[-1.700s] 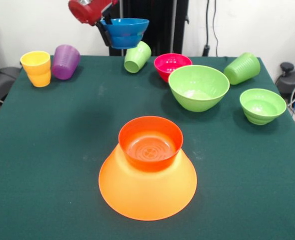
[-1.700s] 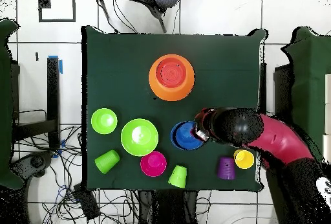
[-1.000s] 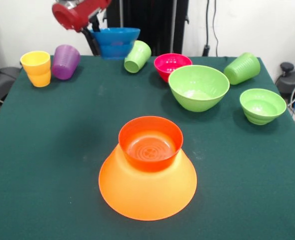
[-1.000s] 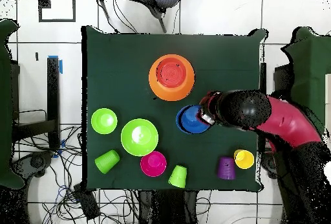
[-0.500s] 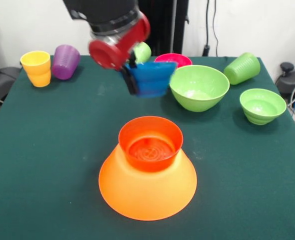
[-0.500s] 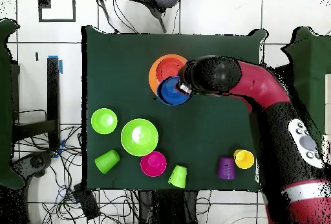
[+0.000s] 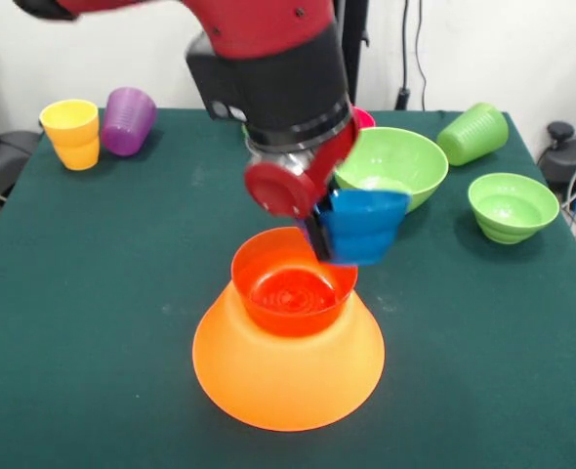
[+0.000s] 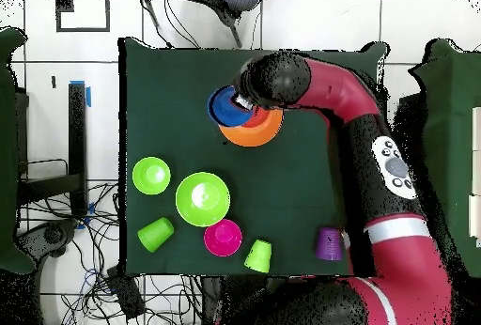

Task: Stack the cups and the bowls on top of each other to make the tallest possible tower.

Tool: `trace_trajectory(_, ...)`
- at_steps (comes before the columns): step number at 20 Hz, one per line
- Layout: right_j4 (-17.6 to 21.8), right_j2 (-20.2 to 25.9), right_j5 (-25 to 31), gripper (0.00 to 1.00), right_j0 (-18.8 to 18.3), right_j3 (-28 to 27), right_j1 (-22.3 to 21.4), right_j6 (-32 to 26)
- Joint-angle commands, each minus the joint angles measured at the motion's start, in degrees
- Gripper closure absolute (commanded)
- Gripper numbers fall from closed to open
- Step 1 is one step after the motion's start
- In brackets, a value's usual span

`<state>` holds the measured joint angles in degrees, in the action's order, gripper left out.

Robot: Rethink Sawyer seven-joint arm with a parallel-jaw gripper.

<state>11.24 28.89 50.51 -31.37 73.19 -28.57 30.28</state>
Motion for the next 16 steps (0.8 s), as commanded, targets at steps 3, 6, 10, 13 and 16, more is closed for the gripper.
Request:
trace_trajectory(3, -0.09, -5.4, 4.18, 1.0, 3.88, -15.45, 6.51, 15.3)
trace_trajectory(6, -0.28, -5.39, 5.76, 1.0, 3.62, -16.9, 6.59, 13.67)
trace_trajectory(10, -1.1, -5.33, 9.65, 1.0, 3.23, -17.71, 5.35, 12.37)
trace_trajectory(13, -2.0, -5.67, 12.22, 1.0, 3.27, -15.26, 2.23, 12.93)
trace_trajectory(16, -3.82, -5.44, 12.5, 1.0, 2.84, -11.05, -1.57, 13.25)
